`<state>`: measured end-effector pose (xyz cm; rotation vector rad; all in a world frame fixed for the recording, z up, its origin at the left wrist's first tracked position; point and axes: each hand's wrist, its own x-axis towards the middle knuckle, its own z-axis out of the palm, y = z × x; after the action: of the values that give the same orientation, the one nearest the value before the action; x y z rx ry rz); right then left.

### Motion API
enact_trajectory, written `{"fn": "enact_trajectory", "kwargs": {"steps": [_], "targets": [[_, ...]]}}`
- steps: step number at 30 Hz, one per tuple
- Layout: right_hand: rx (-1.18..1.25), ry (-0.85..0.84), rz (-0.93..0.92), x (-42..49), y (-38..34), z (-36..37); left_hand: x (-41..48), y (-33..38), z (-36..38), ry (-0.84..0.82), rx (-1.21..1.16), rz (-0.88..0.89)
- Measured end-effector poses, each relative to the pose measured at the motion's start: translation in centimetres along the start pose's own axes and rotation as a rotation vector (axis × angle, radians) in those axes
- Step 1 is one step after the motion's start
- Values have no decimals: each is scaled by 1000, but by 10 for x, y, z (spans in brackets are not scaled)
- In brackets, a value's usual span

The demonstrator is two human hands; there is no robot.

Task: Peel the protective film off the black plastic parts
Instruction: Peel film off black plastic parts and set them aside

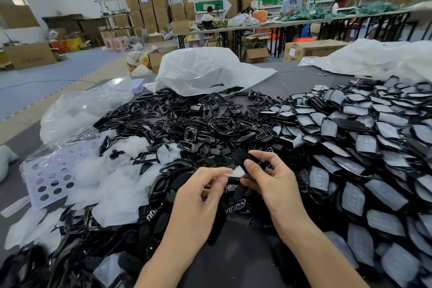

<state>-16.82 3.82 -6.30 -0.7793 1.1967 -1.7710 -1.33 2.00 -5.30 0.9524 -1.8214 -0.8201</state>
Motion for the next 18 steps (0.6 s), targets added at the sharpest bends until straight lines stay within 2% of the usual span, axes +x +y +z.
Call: {"fn": "enact_trajectory", "kwargs": {"steps": [4, 8, 11, 18], "targets": [[16, -64, 23, -1, -1, 1, 0, -2, 0, -60, 92, 57], [-19, -164, 63, -4, -1, 5, 2, -5, 2, 70, 67, -33], [-31, -199, 62, -8, -2, 7, 4, -9, -1, 163, 60, -27], [-76, -214, 7, -9, -5, 8, 5, -8, 1, 176, -70, -97]]}}
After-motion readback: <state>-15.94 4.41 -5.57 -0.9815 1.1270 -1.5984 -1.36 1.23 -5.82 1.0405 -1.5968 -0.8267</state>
